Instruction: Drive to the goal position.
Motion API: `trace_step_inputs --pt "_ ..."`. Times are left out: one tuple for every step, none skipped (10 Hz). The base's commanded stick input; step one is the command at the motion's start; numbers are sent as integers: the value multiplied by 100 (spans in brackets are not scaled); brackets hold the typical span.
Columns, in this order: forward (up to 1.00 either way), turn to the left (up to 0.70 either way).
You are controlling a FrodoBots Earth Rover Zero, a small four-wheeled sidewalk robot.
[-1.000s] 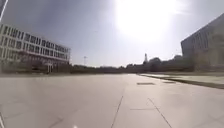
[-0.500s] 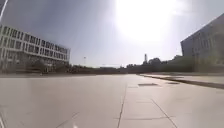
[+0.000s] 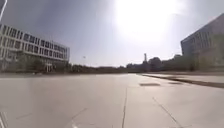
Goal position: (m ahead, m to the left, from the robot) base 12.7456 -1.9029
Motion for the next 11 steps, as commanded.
trace_step_inputs --pt "70 0" --pt "70 0" --pt "70 0" --pt "70 0" --pt "70 0" --pt "70 0" --pt "70 0" --pt "70 0" --pt "70 0" --pt "70 0" --pt "70 0"
